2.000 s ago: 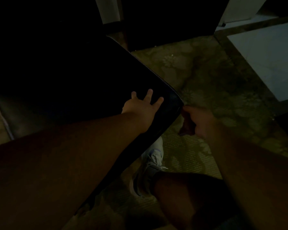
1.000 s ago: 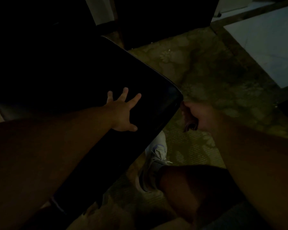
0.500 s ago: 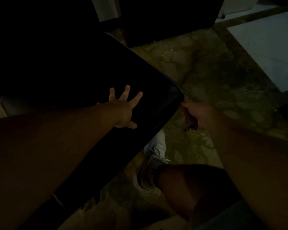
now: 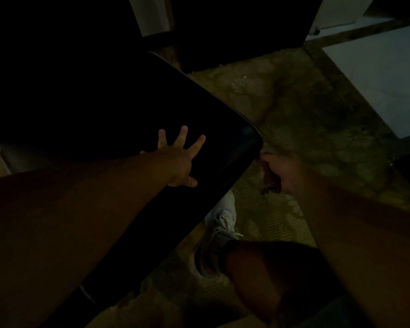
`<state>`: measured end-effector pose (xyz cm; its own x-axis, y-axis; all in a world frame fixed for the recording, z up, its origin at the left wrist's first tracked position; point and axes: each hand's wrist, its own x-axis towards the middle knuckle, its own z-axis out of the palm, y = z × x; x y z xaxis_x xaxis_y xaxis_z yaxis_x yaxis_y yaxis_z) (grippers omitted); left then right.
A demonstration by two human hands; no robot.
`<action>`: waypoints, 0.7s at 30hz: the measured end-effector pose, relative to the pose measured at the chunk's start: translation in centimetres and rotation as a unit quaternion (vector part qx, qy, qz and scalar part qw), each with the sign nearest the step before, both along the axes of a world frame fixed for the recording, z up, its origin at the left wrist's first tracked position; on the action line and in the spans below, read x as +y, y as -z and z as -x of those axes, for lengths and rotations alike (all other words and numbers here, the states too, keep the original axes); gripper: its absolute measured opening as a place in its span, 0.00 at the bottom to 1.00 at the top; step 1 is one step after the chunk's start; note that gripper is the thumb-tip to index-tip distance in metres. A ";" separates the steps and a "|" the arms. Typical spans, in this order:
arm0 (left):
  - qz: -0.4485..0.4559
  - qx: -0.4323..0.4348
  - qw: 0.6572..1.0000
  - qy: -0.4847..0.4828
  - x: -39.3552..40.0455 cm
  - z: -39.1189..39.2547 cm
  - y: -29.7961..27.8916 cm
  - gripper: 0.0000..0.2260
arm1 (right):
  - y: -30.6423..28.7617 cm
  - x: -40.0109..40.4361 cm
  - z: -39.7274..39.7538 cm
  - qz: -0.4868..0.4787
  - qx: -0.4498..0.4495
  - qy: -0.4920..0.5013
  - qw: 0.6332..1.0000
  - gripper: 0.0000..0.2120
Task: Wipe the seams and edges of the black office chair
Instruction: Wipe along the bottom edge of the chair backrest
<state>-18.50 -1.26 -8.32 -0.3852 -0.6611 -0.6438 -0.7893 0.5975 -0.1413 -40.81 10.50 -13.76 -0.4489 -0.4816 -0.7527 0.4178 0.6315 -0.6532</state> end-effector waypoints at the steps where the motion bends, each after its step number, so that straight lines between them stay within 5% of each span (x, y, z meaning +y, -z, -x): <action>1: 0.001 0.003 1.000 0.000 -0.2 0.0 0.1 0.55 | -0.3 -0.1 -0.1 0.006 -0.005 0.002 1.000 0.12; 21: 0.025 -0.035 0.996 0.081 0.5 0.1 -2.4 0.53 | -0.8 -0.8 -0.5 -0.019 -0.009 -0.044 0.999 0.09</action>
